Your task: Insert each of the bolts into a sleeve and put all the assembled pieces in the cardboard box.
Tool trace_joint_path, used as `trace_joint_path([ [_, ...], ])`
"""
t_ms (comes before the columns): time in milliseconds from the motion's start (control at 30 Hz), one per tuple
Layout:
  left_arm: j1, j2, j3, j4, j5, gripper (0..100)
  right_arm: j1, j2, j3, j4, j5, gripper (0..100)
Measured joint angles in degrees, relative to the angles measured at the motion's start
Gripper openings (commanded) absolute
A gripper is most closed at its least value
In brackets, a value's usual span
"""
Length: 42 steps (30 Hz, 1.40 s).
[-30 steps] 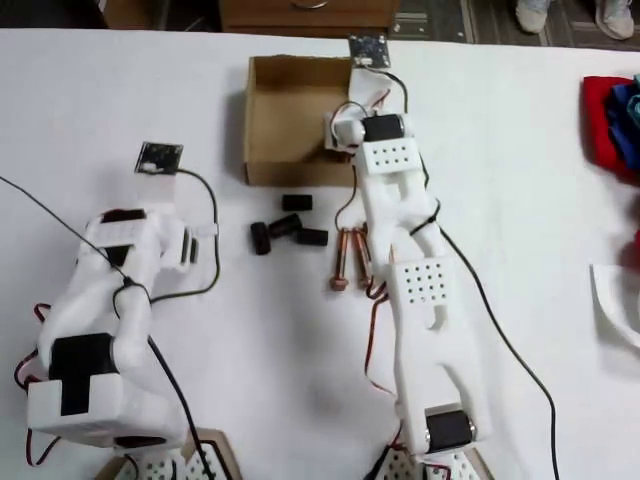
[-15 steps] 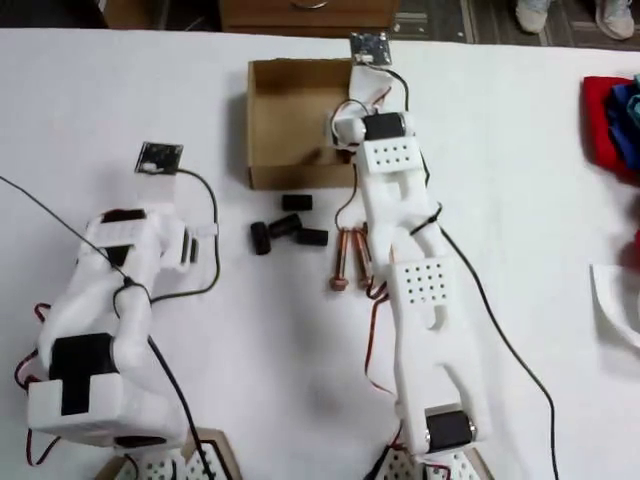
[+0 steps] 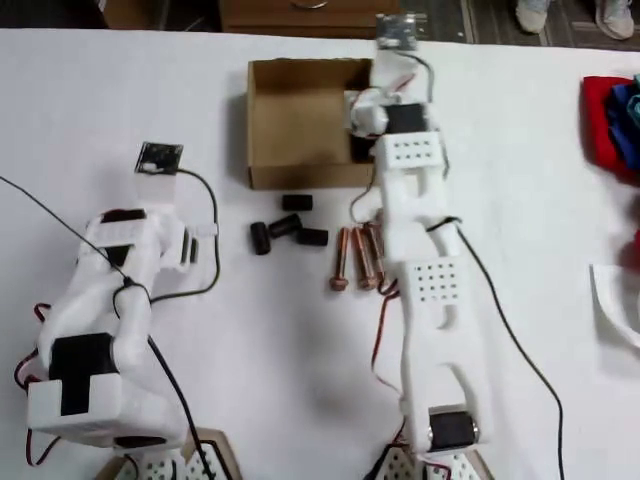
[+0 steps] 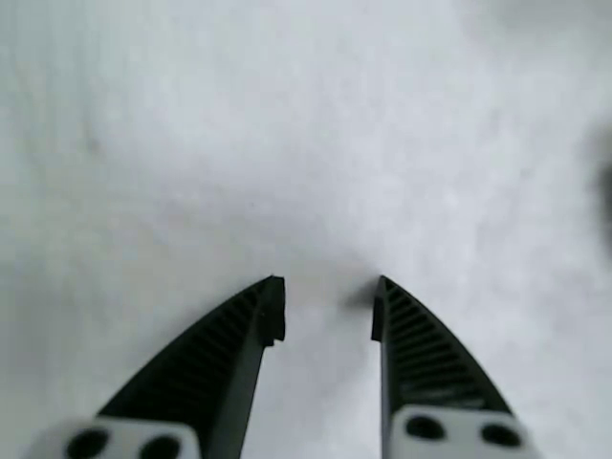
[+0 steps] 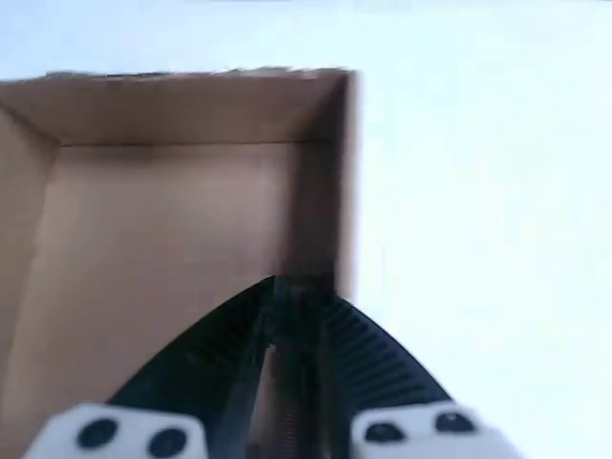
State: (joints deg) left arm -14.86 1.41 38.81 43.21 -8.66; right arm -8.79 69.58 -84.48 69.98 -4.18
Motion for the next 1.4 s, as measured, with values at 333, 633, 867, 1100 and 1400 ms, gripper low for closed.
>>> trace_joint_path([
  [333, 0.0, 0.0, 0.0, 0.0, 0.0, 17, 5.9, 4.7, -0.1, 4.1, 0.0, 2.1],
  [633, 0.0, 0.0, 0.0, 0.0, 0.0, 17, 4.0, 6.3, -0.3, 4.1, 0.0, 2.1],
  [867, 0.0, 0.0, 0.0, 0.0, 0.0, 17, 2.8, 6.3, -0.3, 4.1, 0.0, 2.1],
  [1100, 0.0, 0.0, 0.0, 0.0, 0.0, 17, 2.5, 6.5, -6.6, 4.8, 0.0, 2.4],
  [1400, 0.1, 0.0, 0.0, 0.0, 0.0, 17, 3.5, -0.2, -8.7, 21.5, 11.3, 6.0],
])
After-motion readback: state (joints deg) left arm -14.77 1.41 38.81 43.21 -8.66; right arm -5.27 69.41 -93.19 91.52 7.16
